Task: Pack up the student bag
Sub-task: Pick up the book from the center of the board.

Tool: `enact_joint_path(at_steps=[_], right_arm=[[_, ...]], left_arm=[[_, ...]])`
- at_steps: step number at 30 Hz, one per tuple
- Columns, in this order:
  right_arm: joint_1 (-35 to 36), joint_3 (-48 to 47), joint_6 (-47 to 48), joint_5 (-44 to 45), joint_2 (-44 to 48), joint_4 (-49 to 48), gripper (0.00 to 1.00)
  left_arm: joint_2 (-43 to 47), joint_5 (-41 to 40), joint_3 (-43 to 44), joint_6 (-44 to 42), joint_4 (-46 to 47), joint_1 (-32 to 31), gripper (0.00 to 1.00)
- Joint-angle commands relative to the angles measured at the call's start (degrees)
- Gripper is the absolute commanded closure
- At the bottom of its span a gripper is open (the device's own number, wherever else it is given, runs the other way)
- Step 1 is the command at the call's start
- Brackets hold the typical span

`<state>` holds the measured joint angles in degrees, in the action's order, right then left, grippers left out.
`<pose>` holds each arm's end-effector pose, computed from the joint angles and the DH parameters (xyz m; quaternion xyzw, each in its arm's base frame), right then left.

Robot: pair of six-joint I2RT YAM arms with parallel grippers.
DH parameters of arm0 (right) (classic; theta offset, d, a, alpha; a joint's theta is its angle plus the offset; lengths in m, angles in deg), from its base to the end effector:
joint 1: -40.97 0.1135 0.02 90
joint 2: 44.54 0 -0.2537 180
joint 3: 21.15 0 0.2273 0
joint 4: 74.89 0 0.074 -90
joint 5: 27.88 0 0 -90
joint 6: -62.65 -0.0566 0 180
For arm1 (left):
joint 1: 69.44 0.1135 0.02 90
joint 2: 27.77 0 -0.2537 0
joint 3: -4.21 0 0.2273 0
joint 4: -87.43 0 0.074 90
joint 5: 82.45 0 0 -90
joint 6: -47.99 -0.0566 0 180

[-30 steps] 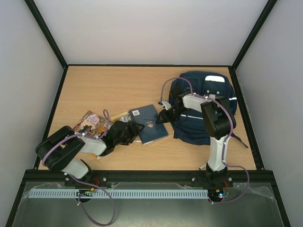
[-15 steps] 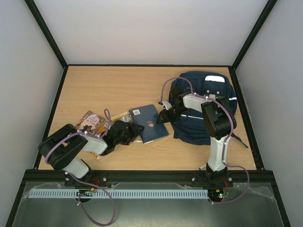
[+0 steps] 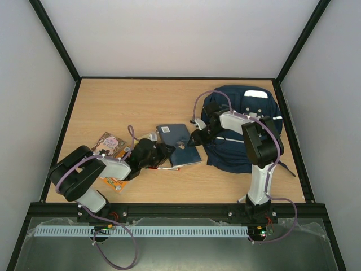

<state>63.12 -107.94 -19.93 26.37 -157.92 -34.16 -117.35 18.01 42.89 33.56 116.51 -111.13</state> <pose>0.3304 0.1702 0.1340 -0.2965 0.8869 0.3225 0.1470 0.2036 -0.1951 0.1426 -0.1914 0.8038 -0.5159 0.2261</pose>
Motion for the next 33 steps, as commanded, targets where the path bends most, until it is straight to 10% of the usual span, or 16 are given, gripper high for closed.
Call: enact_joint_path(at_steps=[1,11,22,33], right_arm=[[1.58,2.57,1.13,4.05,-1.83,3.46,0.55],[-1.89,1.08,0.07,0.88,5.27,5.86,0.47],[-9.09,2.74,-2.89,-1.67,30.19,7.95,0.09],[-16.1,8.02,-4.96,-19.82,39.5,1.72,0.01]], left_arm=[[0.89,1.95,3.55,-1.73,9.24,-0.41,0.69],[7.65,2.39,5.62,-7.59,0.92,0.13,0.97],[21.59,2.11,18.98,-26.05,-27.7,1.61,0.98],[27.27,16.6,21.47,-30.34,-21.23,3.25,0.98]])
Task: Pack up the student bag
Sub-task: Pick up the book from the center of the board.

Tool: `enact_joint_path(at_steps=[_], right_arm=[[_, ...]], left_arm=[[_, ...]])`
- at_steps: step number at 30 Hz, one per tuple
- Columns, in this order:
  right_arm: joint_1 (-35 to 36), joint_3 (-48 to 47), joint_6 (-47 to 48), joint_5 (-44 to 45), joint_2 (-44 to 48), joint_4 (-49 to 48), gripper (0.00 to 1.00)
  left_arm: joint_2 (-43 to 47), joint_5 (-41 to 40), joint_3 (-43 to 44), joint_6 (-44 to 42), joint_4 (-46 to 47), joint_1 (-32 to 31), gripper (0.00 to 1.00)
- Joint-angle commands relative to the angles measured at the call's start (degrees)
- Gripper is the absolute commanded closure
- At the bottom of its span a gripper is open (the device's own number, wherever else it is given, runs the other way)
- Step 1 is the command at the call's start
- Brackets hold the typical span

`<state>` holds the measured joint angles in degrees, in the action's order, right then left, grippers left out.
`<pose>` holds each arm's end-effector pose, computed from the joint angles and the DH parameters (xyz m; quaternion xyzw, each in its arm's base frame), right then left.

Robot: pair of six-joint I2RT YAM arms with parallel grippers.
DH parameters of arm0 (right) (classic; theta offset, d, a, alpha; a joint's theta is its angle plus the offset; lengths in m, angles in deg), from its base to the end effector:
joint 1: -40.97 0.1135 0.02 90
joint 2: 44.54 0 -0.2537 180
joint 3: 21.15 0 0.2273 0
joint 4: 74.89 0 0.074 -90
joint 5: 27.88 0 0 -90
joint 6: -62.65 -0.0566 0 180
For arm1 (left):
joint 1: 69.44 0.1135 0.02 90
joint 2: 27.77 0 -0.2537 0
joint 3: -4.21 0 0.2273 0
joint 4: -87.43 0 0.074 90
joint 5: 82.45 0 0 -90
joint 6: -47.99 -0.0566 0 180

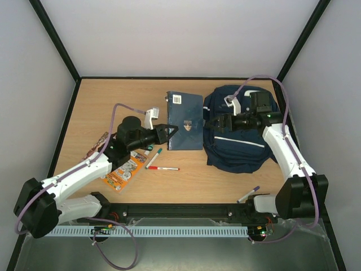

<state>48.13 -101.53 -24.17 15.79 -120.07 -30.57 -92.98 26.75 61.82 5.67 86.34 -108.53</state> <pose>0.2632 0.0743 0.3065 -0.2421 0.8129 0.3692 0.3798 0.1939 -0.1815 0.2945 0.0523 0.7541 -0.5332 0.3799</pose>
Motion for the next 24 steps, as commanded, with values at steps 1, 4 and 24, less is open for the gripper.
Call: enact_joint_path(at_steps=[1,4,24], right_arm=[[-1.12,1.73,-0.65,-10.93,1.26,-1.9,0.01],[-1.12,2.54,-1.55,-14.8,-0.4,-2.81,0.01],[-1.1,2.6,15.75,-45.59,-1.85,14.19,0.18]], left_arm=[[3.02,9.2,2.01,-1.97,10.9,0.68,0.98],[3.24,12.8,1.29,-0.67,14.68,0.68,0.98],[-0.03,14.0,-5.5,6.67,31.49,0.68,0.98]])
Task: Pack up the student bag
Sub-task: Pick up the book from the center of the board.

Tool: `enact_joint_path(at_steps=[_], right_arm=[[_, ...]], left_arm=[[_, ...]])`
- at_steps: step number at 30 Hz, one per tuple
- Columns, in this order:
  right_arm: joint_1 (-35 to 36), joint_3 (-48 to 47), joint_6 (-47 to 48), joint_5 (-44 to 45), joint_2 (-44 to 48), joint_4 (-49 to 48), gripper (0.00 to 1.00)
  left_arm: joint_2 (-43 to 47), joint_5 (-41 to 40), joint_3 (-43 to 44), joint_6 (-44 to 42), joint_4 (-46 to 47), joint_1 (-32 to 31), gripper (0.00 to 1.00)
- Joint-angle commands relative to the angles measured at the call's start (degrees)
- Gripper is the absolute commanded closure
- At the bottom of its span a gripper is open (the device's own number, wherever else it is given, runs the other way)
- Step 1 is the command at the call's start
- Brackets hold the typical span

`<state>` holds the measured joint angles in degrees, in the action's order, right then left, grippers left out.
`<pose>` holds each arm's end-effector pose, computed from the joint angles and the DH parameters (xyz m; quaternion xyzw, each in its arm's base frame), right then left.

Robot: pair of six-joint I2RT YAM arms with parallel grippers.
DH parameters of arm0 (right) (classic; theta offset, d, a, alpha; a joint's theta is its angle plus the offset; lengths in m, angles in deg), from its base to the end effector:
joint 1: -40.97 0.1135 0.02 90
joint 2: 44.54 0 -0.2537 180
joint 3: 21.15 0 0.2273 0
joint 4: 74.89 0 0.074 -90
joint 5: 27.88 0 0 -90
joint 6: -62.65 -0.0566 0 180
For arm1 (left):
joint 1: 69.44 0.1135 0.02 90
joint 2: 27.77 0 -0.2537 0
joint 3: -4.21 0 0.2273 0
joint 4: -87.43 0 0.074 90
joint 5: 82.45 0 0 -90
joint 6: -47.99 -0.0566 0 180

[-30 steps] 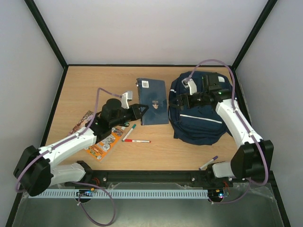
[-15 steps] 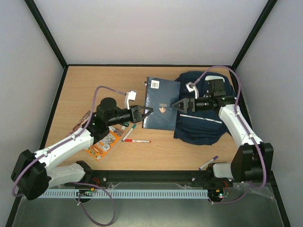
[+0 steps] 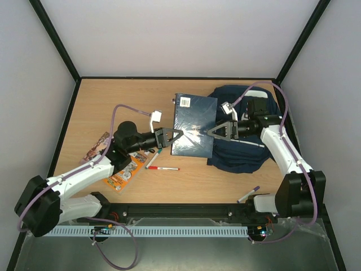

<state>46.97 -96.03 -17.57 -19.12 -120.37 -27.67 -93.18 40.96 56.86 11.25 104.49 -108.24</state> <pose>0.2331 0.0807 0.2941 -0.3275 0.6704 0.5989 0.2909 0.1808 -0.1853 0.3031 0.1271 0.6727 -0.6411 0.3468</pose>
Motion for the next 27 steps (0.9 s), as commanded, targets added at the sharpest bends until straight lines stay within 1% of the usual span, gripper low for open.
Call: enact_joint_path(at_steps=[1,8,11,14,15,17,20,23,25,26,27], right_arm=[[0.08,-3.37,9.06,-10.48,-1.6,11.37,0.21],[0.05,-4.49,8.36,-10.12,-1.58,11.98,0.32],[0.02,-4.33,7.48,-9.98,-1.05,11.32,0.4],[0.05,-4.32,6.93,-10.53,-0.58,10.72,0.53],[0.06,-4.32,7.01,-10.75,-0.44,10.75,0.56],[0.03,-4.39,7.57,-11.16,0.08,11.04,0.58],[-0.01,-4.49,7.7,-11.14,0.33,11.06,0.68],[0.0,-4.45,7.86,-10.85,0.58,10.98,0.76],[0.06,-4.41,7.95,-10.43,0.73,10.92,0.82],[-0.01,-4.38,7.97,-10.16,0.75,10.93,0.87],[0.0,-4.45,7.97,-9.89,0.75,10.84,0.93]], left_arm=[[-0.15,-0.39,-0.98,1.48,14.04,0.4,0.98],[-2.13,-1.51,-2.09,2.12,14.36,0.39,0.98],[-3.13,-1.96,-2.33,2.37,14.17,0.4,0.98],[-3.96,-2.28,-2.66,2.21,14.17,0.4,0.98],[-4.08,-2.44,-2.81,2.21,14.56,0.4,0.98],[-4.18,-2.86,-3.43,2.29,15.0,0.34,0.98],[-4.65,-2.92,-3.48,1.84,14.49,0.34,0.97],[-5.31,-2.84,-3.24,1.06,13.43,0.39,0.91],[-5.55,-2.95,-2.95,0.11,12.15,0.36,0.85],[-5.67,-3.1,-2.8,-0.29,11.48,0.38,0.83],[-5.73,-3.41,-2.58,-0.83,10.62,0.4,0.81]])
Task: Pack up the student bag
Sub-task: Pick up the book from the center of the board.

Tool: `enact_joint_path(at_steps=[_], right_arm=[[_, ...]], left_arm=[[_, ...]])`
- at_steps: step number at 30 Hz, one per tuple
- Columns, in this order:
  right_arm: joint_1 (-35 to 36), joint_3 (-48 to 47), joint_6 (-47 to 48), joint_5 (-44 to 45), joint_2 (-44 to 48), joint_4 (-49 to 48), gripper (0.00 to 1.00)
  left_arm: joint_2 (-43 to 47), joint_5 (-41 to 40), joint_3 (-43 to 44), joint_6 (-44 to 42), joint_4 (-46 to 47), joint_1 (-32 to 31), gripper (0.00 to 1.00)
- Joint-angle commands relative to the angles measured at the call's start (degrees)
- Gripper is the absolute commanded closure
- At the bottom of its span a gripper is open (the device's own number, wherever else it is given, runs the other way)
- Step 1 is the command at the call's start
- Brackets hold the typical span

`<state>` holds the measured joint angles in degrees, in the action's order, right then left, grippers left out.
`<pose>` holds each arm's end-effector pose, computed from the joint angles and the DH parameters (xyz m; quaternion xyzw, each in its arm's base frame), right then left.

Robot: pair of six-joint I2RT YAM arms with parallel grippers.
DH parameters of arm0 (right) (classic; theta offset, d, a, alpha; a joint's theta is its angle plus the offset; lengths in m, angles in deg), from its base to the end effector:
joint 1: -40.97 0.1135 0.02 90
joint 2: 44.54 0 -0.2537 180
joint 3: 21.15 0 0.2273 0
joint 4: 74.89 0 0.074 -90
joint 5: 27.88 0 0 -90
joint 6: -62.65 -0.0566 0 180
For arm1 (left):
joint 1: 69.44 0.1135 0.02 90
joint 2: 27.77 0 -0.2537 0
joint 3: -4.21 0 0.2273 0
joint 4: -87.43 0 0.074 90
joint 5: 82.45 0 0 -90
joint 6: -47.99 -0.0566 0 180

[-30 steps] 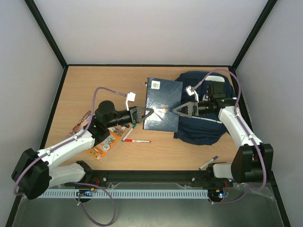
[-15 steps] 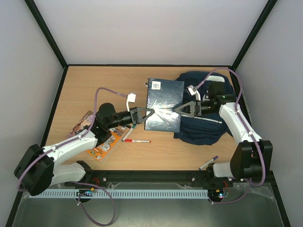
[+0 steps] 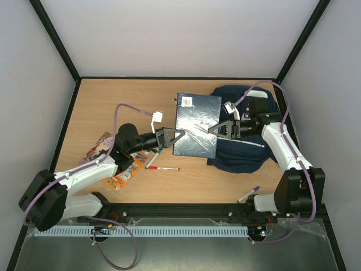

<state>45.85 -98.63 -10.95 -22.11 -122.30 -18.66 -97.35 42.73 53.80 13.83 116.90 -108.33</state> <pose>0.2318 0.0763 0.2939 -0.3210 0.6625 0.6175 0.2771 0.1848 -0.1909 0.2934 0.1373 0.6433 -0.6674 0.3490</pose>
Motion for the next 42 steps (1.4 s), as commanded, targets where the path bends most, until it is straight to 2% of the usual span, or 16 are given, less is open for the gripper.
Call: enact_joint_path(at_steps=[1,2,3,4,6,9,12,15,19,22,25,31,36,39,42], right_arm=[[1.09,-1.88,1.28,-6.72,2.63,1.77,0.96],[1.08,-1.9,1.2,-6.46,2.61,1.59,0.98],[0.86,-2.08,1.11,-6.21,2.61,1.54,0.99],[0.5,-2.49,1.05,-5.88,2.57,1.53,0.99],[-0.49,-4.16,0.97,-4.24,2.21,2.2,0.99],[-2.27,-7.53,-2.45,2.11,1.56,0.64,0.99],[-3.83,-6.69,-14.04,16.9,4.08,-10.68,0.99],[-4.44,-7.4,-14.92,30.95,7.42,-12.57,0.99],[-7.92,-9.46,-14.89,40.82,8.21,-9.95,0.99],[-14.78,-9.21,-15.23,42.27,8.41,-8.55,0.99],[-21.49,-10.32,-11.15,42.78,8.37,-5.48,0.99],[-36.58,-12.16,-1.49,40.49,10.85,1.99,0.99],[-40.89,-9.15,6.53,44.86,14.52,5.78,0.99],[-41.86,-8.83,7.81,46.64,14.55,6.4,0.99],[-43.62,-8.72,7.9,46.56,13.65,6.81,0.99]], left_arm=[[-1.6,-5.63,0.58,-3.99,-2.44,0.49,0.78],[-1.69,-5.86,0.71,-4.36,-3.16,0.49,0.73],[-1.74,-6.14,0.82,-4.8,-4.1,0.55,0.64],[-1.64,-6.44,1.21,-5.3,-5.2,0.57,0.49],[-1.11,-6.88,2.35,-7.28,-8.91,0.7,0.35],[0.47,-9.18,4.62,-11.94,-16.38,0.88,0.24],[1.28,-13.09,7.9,-16.78,-25.5,0.93,0.16],[-0.48,-16.45,12.87,-22.25,-35.71,0.84,0.15],[-4.81,-17.97,18.97,-30.79,-43.08,-1.99,0.17],[-8.95,-25.81,25.14,-39.38,-49.11,-9.23,0.18],[-15.26,-32.86,31.93,-47.46,-53.9,-15.19,0.21],[-31.15,-36.89,47.38,-61.48,-62.11,-22.71,0.38],[-43.26,-36.19,57.53,-67.51,-65.66,-23.66,0.55],[-48.42,-33.58,61.85,-69.44,-65.86,-23.73,0.56],[-52.02,-32.11,64.23,-71.26,-64.85,-24.25,0.48]])
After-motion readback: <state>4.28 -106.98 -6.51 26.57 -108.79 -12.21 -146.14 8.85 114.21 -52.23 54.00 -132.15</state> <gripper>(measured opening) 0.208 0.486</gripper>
